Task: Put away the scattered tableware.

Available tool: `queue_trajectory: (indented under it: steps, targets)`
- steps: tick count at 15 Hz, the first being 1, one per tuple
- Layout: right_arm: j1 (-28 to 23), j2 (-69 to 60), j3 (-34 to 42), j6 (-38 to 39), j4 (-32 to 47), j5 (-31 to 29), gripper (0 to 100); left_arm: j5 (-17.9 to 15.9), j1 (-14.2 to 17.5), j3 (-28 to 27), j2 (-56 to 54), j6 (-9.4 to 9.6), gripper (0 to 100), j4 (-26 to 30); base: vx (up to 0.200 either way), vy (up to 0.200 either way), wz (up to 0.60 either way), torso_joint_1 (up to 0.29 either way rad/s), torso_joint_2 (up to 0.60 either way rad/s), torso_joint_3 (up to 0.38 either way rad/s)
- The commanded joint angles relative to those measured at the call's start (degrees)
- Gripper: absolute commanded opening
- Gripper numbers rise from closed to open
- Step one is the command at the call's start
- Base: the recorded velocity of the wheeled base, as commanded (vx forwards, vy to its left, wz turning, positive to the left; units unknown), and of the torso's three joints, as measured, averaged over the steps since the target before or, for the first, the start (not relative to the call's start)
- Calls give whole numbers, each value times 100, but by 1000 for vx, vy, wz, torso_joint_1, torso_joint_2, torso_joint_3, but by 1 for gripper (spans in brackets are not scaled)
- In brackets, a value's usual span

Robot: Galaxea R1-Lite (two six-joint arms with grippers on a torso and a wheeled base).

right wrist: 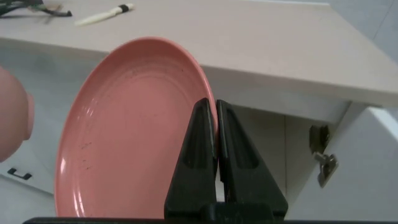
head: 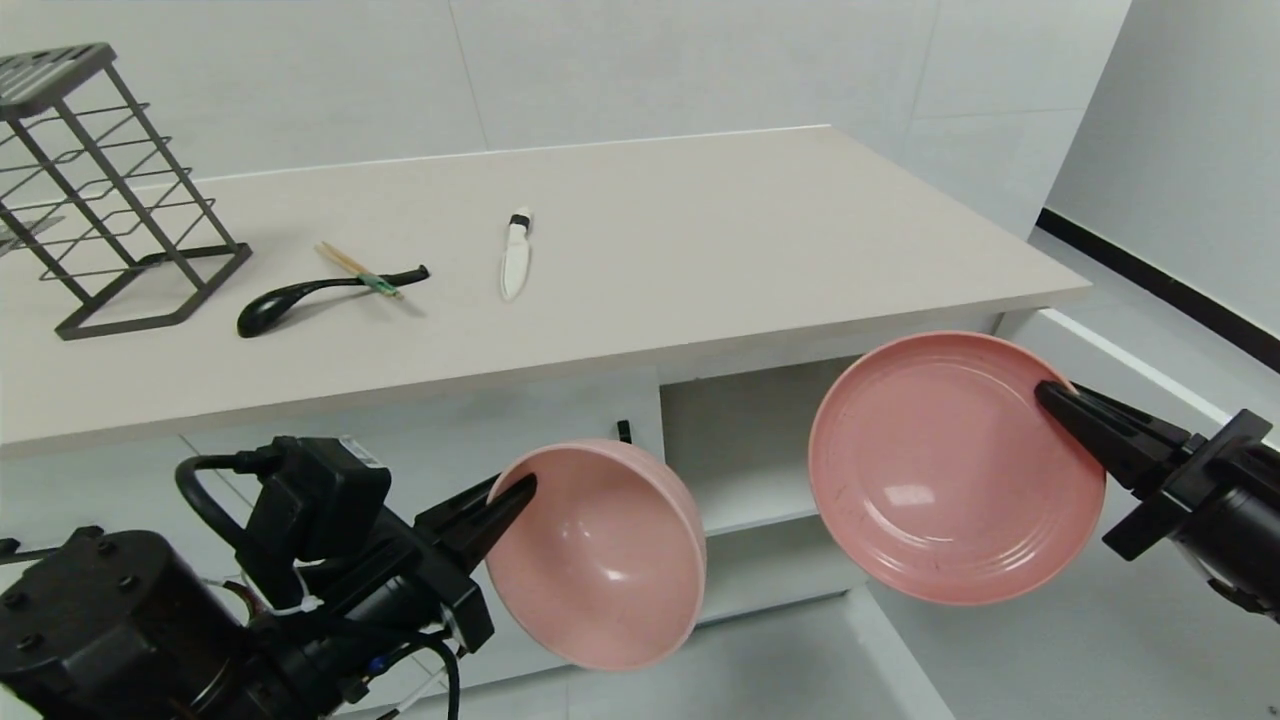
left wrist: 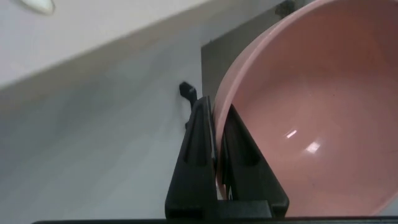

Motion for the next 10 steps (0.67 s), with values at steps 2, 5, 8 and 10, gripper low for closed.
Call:
queue_trajectory:
  steps: [2, 5, 8, 10]
  targets:
    - [1, 48, 7, -1, -6, 1, 0, -2, 3, 28, 5, 4, 0, -12, 0, 0, 0, -246, 452, 210]
    - [1, 101, 16, -1, -6, 1, 0, -2, 3, 46, -30, 4, 0, -12, 0, 0, 0, -242, 393, 163]
    - [1, 206, 78, -1, -6, 1, 0, -2, 3, 143, 23, -5, 0, -12, 0, 0, 0, -251, 346, 132]
    - [1, 215, 87, -19, -6, 1, 0, -2, 3, 143, 23, -5, 0, -12, 0, 0, 0, -229, 317, 122]
